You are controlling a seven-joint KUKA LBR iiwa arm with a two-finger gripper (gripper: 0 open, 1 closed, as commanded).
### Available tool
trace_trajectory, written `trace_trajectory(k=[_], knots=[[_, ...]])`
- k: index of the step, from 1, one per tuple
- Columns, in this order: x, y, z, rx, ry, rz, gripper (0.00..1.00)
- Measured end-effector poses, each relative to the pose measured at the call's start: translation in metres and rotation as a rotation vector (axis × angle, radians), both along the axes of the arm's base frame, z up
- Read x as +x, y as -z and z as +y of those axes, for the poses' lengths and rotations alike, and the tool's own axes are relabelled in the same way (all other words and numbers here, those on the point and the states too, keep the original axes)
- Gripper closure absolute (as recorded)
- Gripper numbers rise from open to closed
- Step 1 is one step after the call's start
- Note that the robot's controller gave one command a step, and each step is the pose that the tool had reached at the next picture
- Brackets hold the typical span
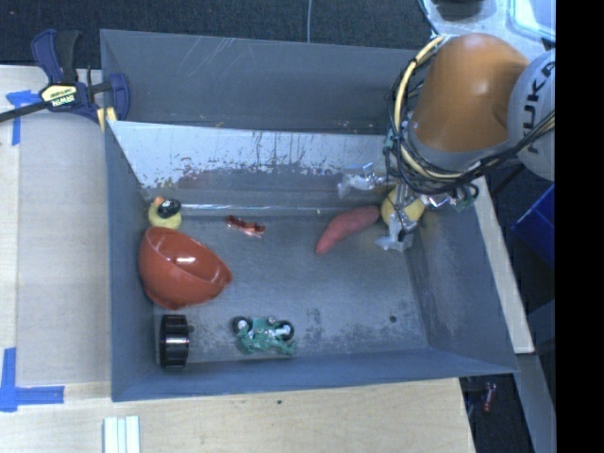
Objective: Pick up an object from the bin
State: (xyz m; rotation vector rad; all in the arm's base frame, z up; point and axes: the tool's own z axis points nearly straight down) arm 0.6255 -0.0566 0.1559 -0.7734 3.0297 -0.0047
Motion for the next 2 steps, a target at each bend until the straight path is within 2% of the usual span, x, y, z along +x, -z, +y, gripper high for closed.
trace_trajectory(k=[1, 2], knots=[[0.001, 0.01, -0.004, 0.001, 0.106, 0.01, 0.0], [0.0, 0.082, 0.001, -0.004, -0.172, -0.003, 0.0]])
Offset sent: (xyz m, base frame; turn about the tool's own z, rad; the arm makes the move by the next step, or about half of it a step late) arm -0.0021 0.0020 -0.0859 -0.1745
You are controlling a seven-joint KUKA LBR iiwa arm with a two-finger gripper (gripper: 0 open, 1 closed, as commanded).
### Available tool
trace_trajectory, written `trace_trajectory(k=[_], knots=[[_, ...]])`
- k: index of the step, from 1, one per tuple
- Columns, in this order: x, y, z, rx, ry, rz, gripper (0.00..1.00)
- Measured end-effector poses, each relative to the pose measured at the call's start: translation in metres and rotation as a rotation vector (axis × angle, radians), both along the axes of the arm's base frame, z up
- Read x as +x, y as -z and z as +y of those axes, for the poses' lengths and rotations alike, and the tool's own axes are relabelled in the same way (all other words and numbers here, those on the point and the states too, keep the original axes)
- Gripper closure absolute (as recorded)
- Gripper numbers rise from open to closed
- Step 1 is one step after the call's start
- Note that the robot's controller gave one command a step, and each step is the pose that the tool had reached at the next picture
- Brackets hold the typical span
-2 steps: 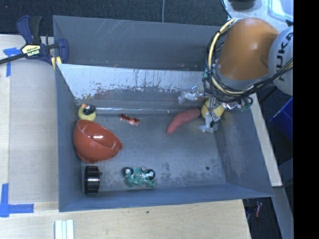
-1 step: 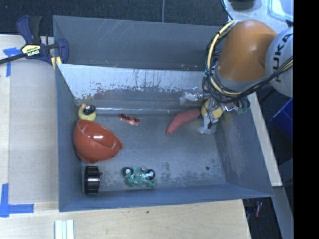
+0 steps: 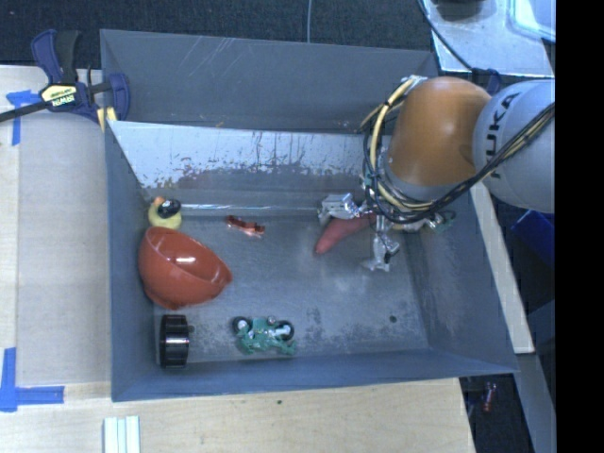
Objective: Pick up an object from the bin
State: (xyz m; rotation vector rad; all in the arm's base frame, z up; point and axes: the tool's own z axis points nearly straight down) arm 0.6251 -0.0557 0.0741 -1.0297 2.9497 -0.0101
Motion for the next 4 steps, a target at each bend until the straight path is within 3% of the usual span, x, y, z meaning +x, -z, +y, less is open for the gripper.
trace_trajectory(k=[1, 2, 3, 4], knots=[[0.004, 0.021, 0.002, 0.006, 0.182, -0.013, 1.0], [0.0, 0.013, 0.001, 0.007, 0.33, -0.005, 1.0], [-0.001, -0.029, 0.002, 0.007, 0.285, -0.001, 1.0], [0.002, -0.053, 0.001, 0.007, 0.283, -0.011, 1.0]])
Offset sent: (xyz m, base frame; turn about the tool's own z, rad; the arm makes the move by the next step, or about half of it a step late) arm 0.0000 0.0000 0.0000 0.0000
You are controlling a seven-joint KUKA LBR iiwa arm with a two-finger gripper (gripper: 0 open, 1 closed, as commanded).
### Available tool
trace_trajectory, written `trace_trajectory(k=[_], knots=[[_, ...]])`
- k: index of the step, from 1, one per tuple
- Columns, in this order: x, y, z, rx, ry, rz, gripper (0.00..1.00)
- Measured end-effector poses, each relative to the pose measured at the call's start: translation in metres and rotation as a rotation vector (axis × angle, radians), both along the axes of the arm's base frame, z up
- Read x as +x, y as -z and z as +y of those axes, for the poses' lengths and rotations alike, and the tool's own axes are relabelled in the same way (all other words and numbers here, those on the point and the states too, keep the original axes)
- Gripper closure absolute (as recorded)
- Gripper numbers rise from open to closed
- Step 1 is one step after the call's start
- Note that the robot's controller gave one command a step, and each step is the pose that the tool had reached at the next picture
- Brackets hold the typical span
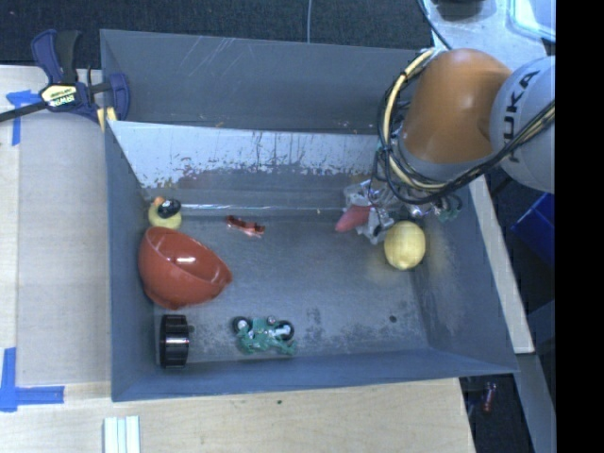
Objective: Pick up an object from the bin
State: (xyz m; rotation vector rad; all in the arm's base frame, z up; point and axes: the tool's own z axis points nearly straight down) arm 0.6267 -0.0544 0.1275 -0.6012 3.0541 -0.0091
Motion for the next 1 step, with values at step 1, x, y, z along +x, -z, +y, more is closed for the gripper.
trace_trajectory(k=[1], knots=[[-0.0025, -0.024, 0.0003, 0.001, 0.004, 0.01, 1.0]])
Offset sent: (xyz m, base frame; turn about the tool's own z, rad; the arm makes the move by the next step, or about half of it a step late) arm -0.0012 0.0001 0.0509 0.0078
